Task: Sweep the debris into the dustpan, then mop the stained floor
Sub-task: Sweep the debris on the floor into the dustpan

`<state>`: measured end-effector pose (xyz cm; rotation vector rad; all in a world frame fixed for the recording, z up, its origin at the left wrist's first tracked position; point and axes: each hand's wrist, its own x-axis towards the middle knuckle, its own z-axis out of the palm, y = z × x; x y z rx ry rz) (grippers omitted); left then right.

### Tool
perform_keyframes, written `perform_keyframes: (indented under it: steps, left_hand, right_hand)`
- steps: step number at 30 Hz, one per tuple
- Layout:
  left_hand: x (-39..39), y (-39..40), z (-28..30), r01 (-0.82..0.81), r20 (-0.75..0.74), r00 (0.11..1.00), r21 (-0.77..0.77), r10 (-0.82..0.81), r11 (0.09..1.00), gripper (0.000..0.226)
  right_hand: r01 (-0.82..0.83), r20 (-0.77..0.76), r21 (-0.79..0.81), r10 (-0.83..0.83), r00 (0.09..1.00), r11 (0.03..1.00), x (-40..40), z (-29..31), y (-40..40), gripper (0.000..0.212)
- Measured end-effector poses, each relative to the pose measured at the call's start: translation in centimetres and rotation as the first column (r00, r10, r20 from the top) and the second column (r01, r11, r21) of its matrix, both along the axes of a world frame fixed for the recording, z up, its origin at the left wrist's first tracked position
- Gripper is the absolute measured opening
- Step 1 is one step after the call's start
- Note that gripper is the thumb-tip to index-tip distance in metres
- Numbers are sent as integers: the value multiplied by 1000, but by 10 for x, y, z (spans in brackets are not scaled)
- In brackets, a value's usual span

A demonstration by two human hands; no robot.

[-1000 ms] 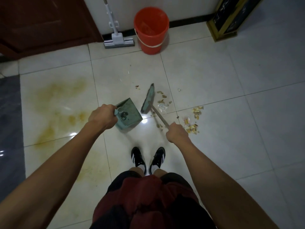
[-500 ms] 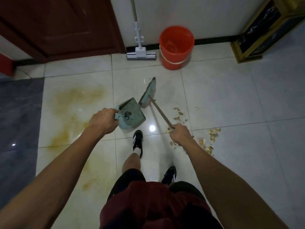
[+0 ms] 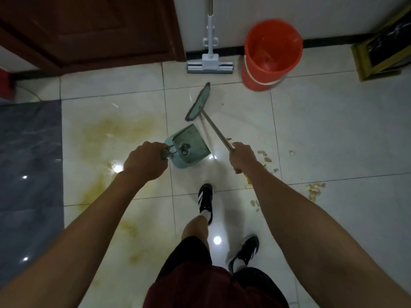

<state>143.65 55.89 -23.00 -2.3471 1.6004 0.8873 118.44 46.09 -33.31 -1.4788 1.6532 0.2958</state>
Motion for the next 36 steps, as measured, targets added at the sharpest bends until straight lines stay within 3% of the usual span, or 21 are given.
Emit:
perform_keyframes:
  steps: [5, 12, 18, 28, 36]
  left_hand:
    - [10, -19, -7, 14, -25, 1000, 10, -14, 1000, 23]
    - [-9, -26, 0, 58, 5, 998, 31, -58, 998, 22]
    - [-52, -8, 11, 205, 85, 975, 18, -206, 979, 28]
    - [-153, 63, 18, 283, 178, 945, -24, -274, 959, 45]
    - [-249, 97, 23, 366, 155, 921, -28, -358, 930, 37]
  right_hand:
    - [-139, -102, 0, 138, 985, 990, 17, -6, -15, 26]
    - [-117, -176, 22, 119, 977, 993, -23, -5, 13, 25]
    - [-91, -231, 31, 96, 968, 995, -86, 4, 74, 29]
    - [-6, -292, 49, 20, 956, 999, -218, 21, 199, 26]
    - [141, -330, 69, -111, 937, 988, -325, 40, 271, 34]
